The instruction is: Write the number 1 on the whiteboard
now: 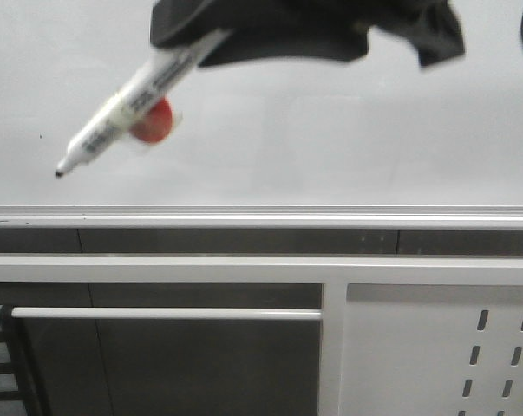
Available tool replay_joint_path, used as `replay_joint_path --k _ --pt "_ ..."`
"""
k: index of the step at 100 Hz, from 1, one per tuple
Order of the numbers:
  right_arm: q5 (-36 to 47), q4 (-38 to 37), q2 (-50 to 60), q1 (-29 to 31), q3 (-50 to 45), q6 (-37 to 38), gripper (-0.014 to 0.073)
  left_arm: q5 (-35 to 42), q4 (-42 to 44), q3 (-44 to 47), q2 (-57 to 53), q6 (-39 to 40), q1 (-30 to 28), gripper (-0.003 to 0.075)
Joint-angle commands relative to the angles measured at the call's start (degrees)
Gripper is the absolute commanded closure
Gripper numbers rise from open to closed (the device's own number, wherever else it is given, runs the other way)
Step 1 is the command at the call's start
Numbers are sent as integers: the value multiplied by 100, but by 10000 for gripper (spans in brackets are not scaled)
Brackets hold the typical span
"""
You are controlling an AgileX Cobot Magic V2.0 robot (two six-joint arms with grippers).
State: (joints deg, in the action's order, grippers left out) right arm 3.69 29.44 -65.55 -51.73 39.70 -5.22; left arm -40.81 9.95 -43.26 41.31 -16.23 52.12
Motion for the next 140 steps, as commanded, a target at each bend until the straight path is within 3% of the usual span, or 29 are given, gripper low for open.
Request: replay_joint_path --k 1,21,43,94,106,120,140 --pt "295 -581 383 21 203 -579 663 672 97 10 -390 414 43 589" --pt "-146 -1579 980 21 203 -1334 643 1394 1313 669 -1215 2032 43 640" --pt "-369 -2537 1471 21 -45 -1367 643 1509 2658 1222 -1615 3881 43 646" --pt "-486 -5353 2030 43 -378 -1367 643 1509 3049 1263 -1749 3973 43 647" --pt "-614 -5393 2030 208 -378 -1298 643 1509 3339 1263 -1749 4398 43 647" --pt "-231 -5145 2063 704 -366 -642 643 1519 4247 1263 -1749 5579 43 646" --pt "463 -4430 2063 1135 -366 -610 643 1534 5403 1263 -1749 7101 43 646"
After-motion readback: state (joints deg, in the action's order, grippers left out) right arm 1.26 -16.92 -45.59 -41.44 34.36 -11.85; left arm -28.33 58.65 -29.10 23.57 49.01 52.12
